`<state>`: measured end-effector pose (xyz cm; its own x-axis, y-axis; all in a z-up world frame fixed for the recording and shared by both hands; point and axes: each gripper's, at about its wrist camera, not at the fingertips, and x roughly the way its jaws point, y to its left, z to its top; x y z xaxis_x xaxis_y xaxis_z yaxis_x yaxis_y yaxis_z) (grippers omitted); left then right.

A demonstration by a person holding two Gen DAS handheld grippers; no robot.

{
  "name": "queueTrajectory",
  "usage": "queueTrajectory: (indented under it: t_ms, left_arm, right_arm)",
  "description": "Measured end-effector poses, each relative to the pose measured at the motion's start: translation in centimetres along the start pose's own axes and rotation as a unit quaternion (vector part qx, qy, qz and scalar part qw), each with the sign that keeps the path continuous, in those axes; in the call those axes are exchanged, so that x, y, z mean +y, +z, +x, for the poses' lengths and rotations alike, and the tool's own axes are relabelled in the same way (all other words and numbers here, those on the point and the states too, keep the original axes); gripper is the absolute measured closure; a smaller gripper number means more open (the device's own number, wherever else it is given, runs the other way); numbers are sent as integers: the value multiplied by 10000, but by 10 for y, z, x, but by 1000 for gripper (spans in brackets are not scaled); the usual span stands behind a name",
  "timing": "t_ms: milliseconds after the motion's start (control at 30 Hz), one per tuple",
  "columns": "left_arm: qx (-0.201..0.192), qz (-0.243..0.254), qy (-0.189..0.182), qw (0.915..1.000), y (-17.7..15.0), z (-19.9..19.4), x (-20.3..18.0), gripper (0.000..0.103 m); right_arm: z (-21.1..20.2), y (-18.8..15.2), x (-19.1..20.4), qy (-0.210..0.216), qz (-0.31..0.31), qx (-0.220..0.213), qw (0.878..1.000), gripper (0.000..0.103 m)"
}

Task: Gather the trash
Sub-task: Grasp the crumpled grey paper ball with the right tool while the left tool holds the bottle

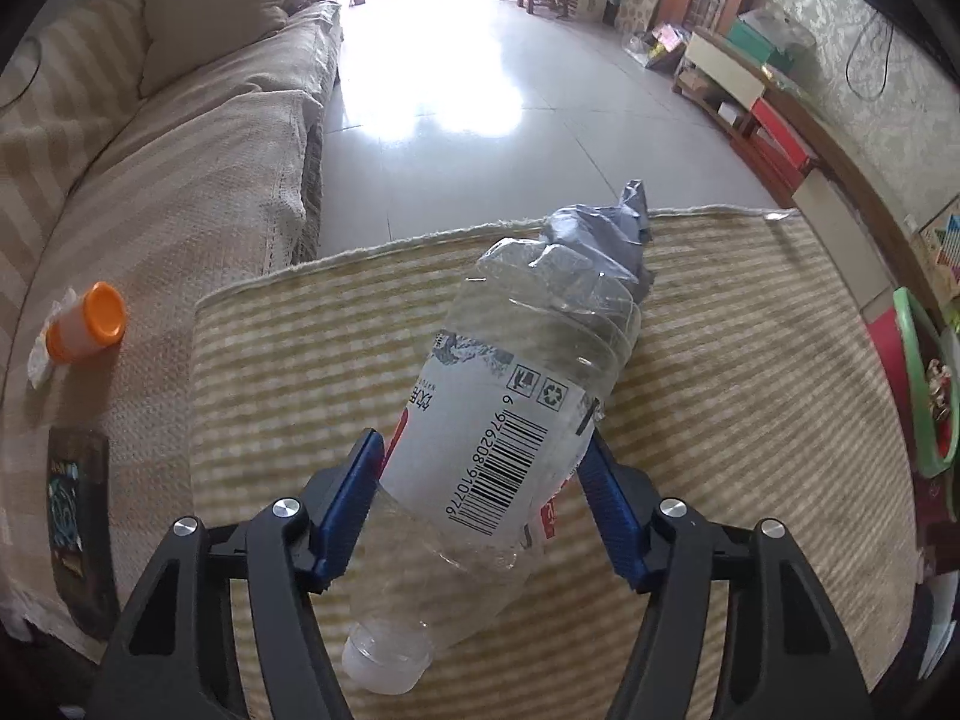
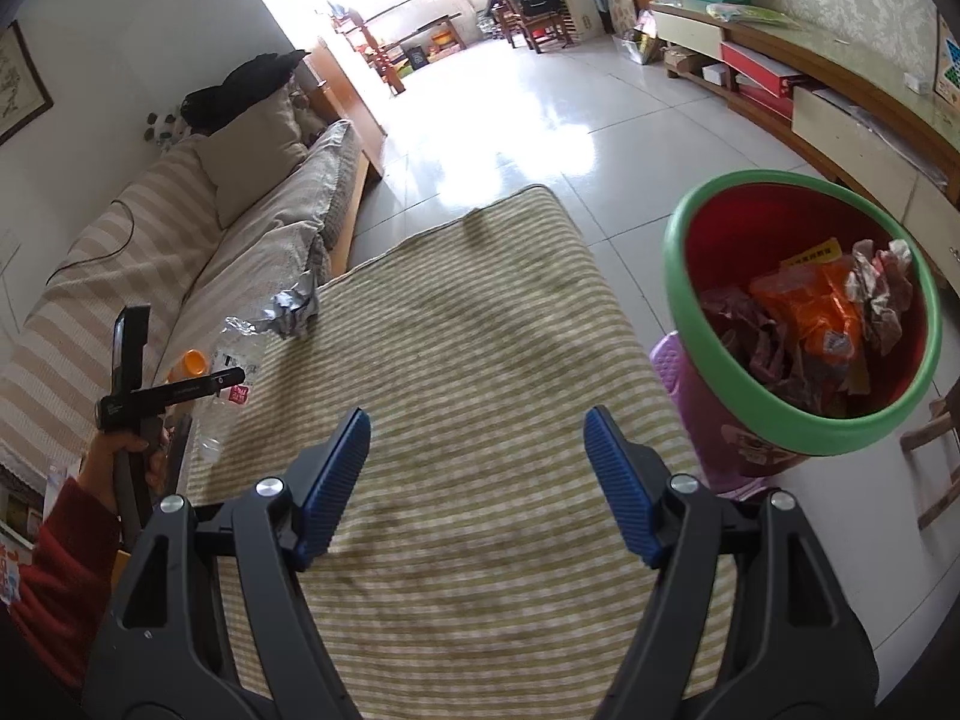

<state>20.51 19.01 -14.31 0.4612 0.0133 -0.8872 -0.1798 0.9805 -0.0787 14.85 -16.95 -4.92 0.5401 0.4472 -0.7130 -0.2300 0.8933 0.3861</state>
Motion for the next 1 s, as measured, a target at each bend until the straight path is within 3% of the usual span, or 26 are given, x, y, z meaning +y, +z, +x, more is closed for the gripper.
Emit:
queueTrajectory:
  t_ms: [167,400,533,700,1000]
  left_arm:
    - [-330,-384,-279,9983,-77,-45,-18,41]
    - [-446,-961,-542,9929,-171,-83,-28,41]
    - [-614,-1170,-504,9900,-191,-93,-32,40]
    - [-690,-1246,-566,9882,-190,-91,-28,40]
    - [-800,-1541,-783,9817,-192,-92,-8,40]
  right_arm:
    - [16,12,37,109,-321,86,9994,31]
    - [67,37,108,400,-794,349,9954,30]
    - [103,45,149,432,-1041,441,9926,29]
    - [145,56,188,385,-1198,525,9907,28]
    - [225,91,214,116,-656,1028,9925,28]
